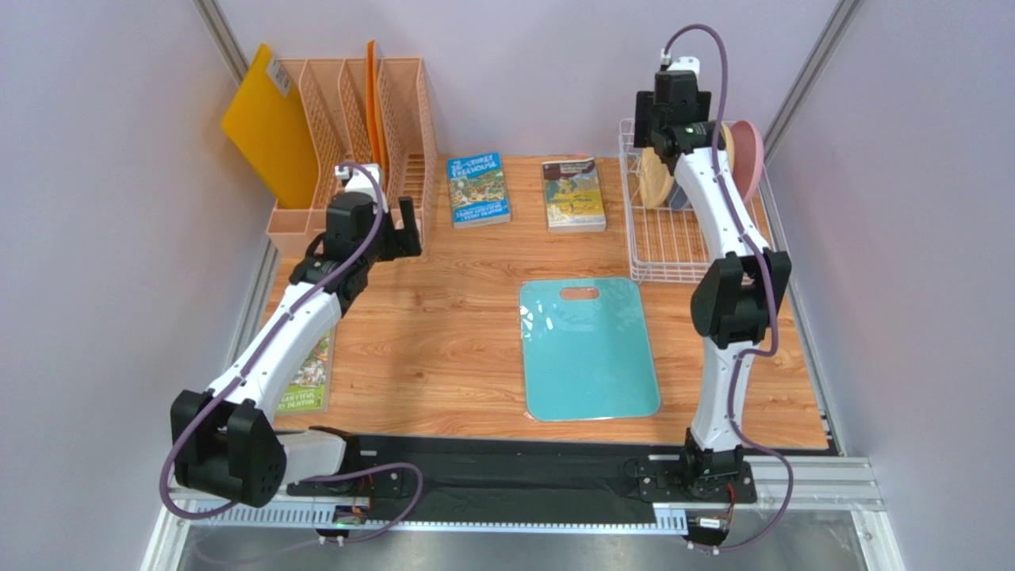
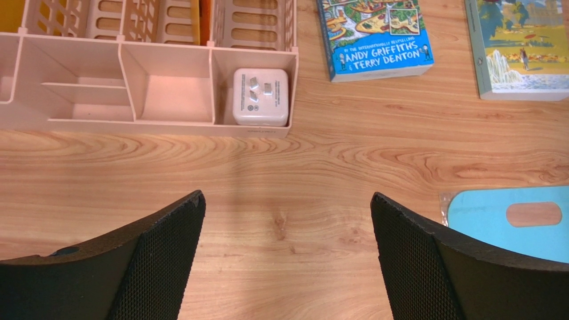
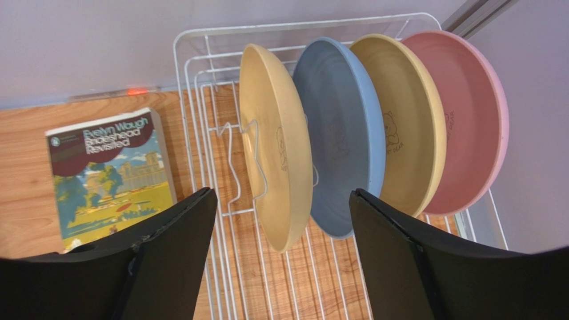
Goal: Unload the plates from the dish rack
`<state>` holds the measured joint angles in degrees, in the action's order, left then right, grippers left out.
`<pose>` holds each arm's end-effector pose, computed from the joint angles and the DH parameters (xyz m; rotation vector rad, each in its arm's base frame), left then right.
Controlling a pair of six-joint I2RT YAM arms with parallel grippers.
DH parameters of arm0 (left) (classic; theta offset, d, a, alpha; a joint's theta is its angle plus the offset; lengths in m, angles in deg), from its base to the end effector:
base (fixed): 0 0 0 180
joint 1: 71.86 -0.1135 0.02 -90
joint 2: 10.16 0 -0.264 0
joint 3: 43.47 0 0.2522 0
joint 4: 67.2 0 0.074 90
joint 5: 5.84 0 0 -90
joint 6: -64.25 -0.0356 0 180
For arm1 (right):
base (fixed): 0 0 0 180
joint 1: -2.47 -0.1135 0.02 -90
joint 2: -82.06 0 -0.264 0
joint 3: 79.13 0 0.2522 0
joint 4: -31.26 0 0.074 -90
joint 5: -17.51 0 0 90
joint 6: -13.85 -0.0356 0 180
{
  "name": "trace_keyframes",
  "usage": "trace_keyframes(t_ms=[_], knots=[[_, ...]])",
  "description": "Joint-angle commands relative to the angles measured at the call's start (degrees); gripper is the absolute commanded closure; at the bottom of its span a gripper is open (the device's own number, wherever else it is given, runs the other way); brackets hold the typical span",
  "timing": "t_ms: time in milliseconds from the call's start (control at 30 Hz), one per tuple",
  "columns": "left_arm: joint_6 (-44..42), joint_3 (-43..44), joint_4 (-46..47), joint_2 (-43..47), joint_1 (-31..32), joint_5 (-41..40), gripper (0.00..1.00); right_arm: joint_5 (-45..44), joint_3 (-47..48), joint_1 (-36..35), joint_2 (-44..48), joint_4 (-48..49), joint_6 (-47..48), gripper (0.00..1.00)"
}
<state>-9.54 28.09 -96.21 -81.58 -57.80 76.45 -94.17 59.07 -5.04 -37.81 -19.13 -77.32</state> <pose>0.2764 -0.0643 0.3116 -0.1214 2.0713 -0.1848 0.4792 0.0499 0.3649 0.1057 2.0991 -0.3115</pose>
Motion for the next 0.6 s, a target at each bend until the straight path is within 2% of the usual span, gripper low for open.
trace_keyframes(t_ms=[0,100,367,433,500,567], knots=[[-1.26,-0.76,3.90,-0.12,0.52,-2.40,0.02,-5.92,4.66,-0.23,-3.95,0.14,3.98,0.23],[-1.18,-1.02,3.91,-0.48,0.44,-3.10,0.02,-8.47,5.02,-0.75,-5.98,0.76,5.03,0.22],[-0.83,-1.11,3.91,-0.74,0.52,-3.19,0.02,-10.05,4.49,-1.28,-8.71,1.46,7.23,0.36],[-0.91,-1.20,3.82,-1.00,0.52,-3.28,0.02,-10.67,4.32,-1.72,-8.88,1.99,8.54,0.42],[-0.83,-1.11,3.73,-1.44,0.44,-3.46,0.02,-11.55,4.49,-1.90,-9.41,2.26,9.25,0.54],[-0.65,-1.29,3.73,-1.71,0.44,-3.63,0.02,-12.69,4.76,-2.25,-9.85,2.17,10.13,0.56]])
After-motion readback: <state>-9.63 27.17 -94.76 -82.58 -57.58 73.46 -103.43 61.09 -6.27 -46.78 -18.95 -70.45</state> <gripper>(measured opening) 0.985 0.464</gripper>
